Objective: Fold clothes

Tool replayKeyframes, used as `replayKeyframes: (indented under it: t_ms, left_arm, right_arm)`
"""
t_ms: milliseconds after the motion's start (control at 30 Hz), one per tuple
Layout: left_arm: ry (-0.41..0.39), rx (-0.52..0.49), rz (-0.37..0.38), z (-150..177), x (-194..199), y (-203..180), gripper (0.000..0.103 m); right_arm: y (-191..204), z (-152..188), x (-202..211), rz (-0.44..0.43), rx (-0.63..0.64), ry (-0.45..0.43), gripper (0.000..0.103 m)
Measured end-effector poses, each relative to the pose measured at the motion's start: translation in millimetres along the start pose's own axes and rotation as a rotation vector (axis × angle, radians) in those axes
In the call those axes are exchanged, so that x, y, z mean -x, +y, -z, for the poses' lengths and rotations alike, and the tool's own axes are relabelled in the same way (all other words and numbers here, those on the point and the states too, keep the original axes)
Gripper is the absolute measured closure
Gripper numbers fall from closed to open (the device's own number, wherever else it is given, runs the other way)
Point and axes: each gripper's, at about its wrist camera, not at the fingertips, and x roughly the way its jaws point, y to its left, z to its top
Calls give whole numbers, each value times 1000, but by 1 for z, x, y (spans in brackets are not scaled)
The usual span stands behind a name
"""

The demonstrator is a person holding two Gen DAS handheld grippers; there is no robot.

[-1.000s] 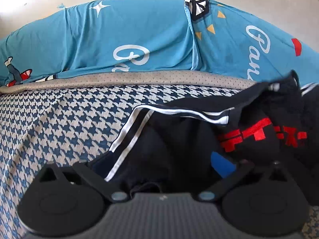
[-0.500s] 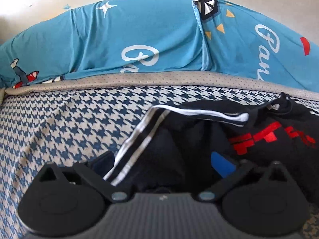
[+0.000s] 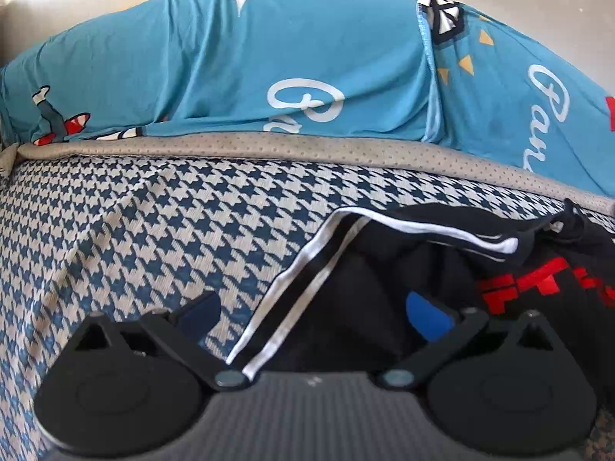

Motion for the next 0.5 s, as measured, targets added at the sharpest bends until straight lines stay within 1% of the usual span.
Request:
replayKeyframes:
  t_ms: [67,200,333,367,400,467,500]
  left_arm:
    - [0,-12,13,1,1,-1,0]
    - [8,-27,24,2,3,-2,0]
    - [22,-14,50,2,6,4,0]
    - [27,-9,59,2,7,7,0]
    - [32,-5,68,2,8,9,0]
    - [43,3,84,4,8,13,0]
    - [49,8,94,4,8,16,0]
  right_arm:
    - [10,5,-7,-53,-11,54,86]
    - [24,16,-18,-100,-25,111,83]
    - [30,22,-29,-133,-62,153,79]
    - [30,24,-32,-141,-79,160,77]
    - [29,25,-36,-148,-100,166,71]
    - [28,29,-40,-161,-154,175,62]
    - [27,30,-43,-169,-184,180,61]
